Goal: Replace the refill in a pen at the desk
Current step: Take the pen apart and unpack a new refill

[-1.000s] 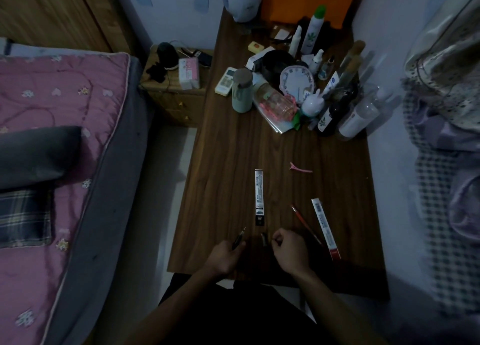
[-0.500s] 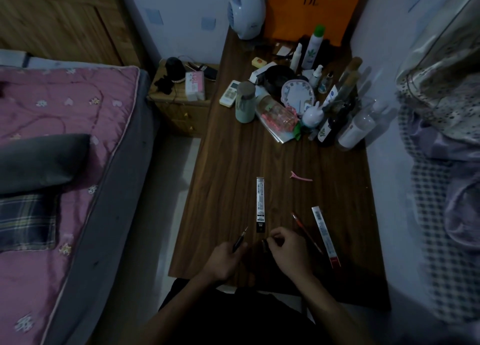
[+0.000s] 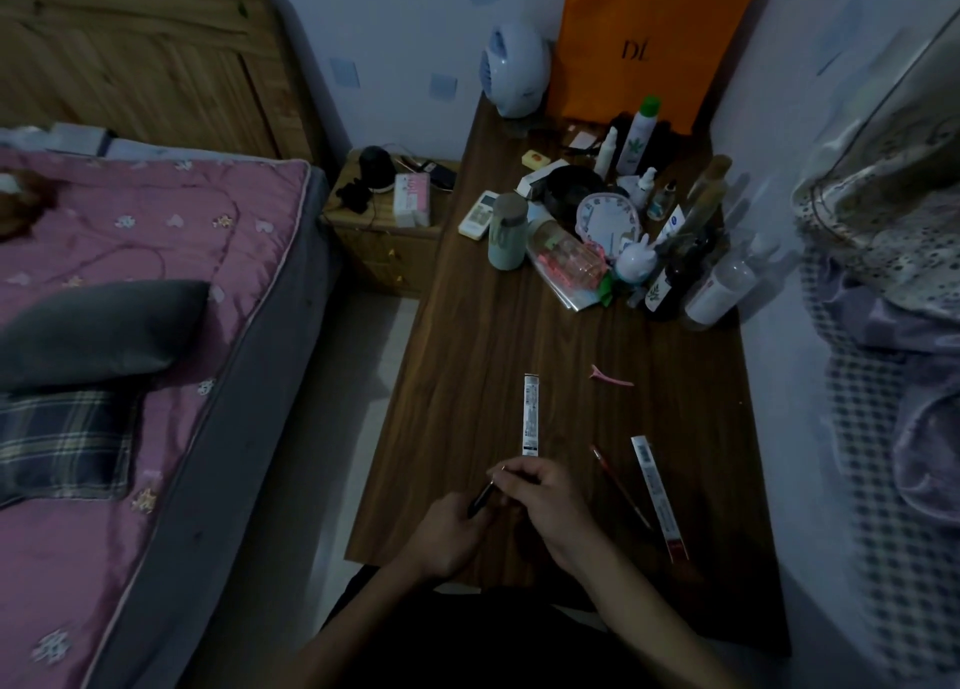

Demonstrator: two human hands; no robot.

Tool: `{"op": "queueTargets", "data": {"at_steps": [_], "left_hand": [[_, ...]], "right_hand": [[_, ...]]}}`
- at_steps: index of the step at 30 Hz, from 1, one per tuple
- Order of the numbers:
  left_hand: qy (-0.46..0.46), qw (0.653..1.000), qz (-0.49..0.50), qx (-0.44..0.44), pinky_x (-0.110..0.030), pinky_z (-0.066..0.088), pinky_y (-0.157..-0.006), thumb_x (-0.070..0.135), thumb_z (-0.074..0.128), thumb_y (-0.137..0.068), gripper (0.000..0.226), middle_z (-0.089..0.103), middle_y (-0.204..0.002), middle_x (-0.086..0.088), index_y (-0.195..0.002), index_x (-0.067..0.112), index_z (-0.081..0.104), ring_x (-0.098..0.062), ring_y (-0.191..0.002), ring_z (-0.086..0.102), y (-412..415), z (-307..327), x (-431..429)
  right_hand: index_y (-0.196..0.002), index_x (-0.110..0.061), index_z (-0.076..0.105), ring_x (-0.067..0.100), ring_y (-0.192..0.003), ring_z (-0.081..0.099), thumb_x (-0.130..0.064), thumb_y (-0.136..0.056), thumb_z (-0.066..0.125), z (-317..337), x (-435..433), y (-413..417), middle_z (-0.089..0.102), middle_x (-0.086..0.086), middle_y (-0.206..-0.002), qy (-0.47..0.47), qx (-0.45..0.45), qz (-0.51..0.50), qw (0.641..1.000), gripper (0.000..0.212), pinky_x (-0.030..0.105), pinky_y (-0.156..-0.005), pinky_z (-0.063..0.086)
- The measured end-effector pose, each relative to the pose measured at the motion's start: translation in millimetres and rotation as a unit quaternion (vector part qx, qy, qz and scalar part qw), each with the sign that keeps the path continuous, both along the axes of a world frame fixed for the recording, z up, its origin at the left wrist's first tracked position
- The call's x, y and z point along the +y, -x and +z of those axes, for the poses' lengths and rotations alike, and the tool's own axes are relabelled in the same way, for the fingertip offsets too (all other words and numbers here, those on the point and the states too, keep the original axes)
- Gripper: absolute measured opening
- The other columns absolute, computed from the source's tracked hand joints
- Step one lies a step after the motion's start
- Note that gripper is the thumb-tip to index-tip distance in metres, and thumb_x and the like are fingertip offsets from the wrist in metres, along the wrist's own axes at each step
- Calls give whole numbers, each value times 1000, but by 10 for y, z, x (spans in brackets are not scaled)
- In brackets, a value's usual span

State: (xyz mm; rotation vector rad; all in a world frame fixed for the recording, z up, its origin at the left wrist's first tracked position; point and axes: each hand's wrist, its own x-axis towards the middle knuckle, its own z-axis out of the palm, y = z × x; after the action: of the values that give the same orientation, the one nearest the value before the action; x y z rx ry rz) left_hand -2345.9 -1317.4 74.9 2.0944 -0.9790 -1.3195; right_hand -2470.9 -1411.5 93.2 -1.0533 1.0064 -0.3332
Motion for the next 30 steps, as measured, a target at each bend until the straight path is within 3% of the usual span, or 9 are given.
{"op": "queueTargets", "data": {"at_steps": [4, 6, 10, 12, 15, 18, 22, 26, 30], "left_hand": [[54, 998, 13, 4, -28, 40, -60, 53, 53, -92, 44, 70, -74, -5, -91, 13, 69, 3, -64, 52, -18, 105, 61], [72, 997, 16, 13, -27, 42, -65, 52, 52, -93, 40, 73, -80, -1, -99, 17, 70, 3, -70, 55, -27, 143, 91], [54, 999, 5, 3, -25, 33, -54, 38, 51, -98, 33, 51, -52, 14, -88, 11, 67, 5, -47, 43, -53, 143, 156], [40, 999, 2, 3, -27, 32, -53, 37, 50, -99, 33, 49, -53, 11, -80, 13, 63, 3, -45, 41, -73, 154, 172], [33, 999, -6, 1, -28, 34, -56, 37, 48, -99, 36, 53, -61, 7, -83, 9, 64, 0, -49, 43, -104, 161, 184], [32, 999, -2, 12, -29, 34, -57, 36, 49, -99, 35, 54, -65, 4, -89, 7, 66, -6, -54, 45, -115, 157, 196], [24, 1000, -5, 18, -27, 33, -53, 38, 50, -99, 37, 52, -59, 8, -89, 6, 66, 0, -48, 42, -119, 143, 190], [17, 1000, -14, 19, -24, 32, -50, 39, 50, -98, 37, 50, -55, 9, -84, 7, 65, 3, -44, 41, -132, 88, 173], [0, 999, -45, -7, -16, 28, -43, 42, 51, -97, 39, 50, -42, 19, -62, 23, 49, 4, -39, 43, -157, -11, 195]], "right_hand": [[-80, -17, 80, 6, -67, 66, -15, -85, 73, 9, 25, -52, 74, -2, -71, -14, -6, -7, 1000, 9, 16, -61, 48], [-81, -18, 80, 8, -67, 66, -18, -83, 72, 17, 13, -76, 74, -1, -72, -21, -13, -19, 1000, 8, 18, -61, 49], [-78, -21, 79, 9, -65, 66, -13, -92, 65, 28, -33, -120, 73, -1, -72, -32, -16, -26, 999, 21, 25, -61, 49], [-75, -22, 76, 10, -65, 67, -11, -95, 61, 34, -48, -141, 75, 2, -76, -36, -23, -30, 999, 27, 23, -58, 48], [-76, -21, 71, 12, -64, 67, -10, -96, 58, 51, -58, -161, 76, 9, -82, -45, -35, -29, 998, 27, 22, -52, 47], [-77, -23, 74, 12, -67, 68, -7, -92, 63, 48, -54, -155, 76, 8, -83, -41, -41, -14, 998, 24, 23, -57, 50], [-81, -22, 78, 11, -72, 67, 4, -87, 65, -12, -45, -139, 75, 4, -83, -61, -35, -5, 997, 30, 26, -66, 50], [-85, -16, 77, 11, -67, 64, 2, -93, 60, -24, -66, -146, 71, 6, -80, -122, -48, -71, 989, 26, 26, -64, 47], [-101, -9, 75, 14, -73, 60, -3, -94, 60, -3, -239, -74, 69, 6, -86, -127, -38, -177, 975, 17, 30, -69, 47]]}}
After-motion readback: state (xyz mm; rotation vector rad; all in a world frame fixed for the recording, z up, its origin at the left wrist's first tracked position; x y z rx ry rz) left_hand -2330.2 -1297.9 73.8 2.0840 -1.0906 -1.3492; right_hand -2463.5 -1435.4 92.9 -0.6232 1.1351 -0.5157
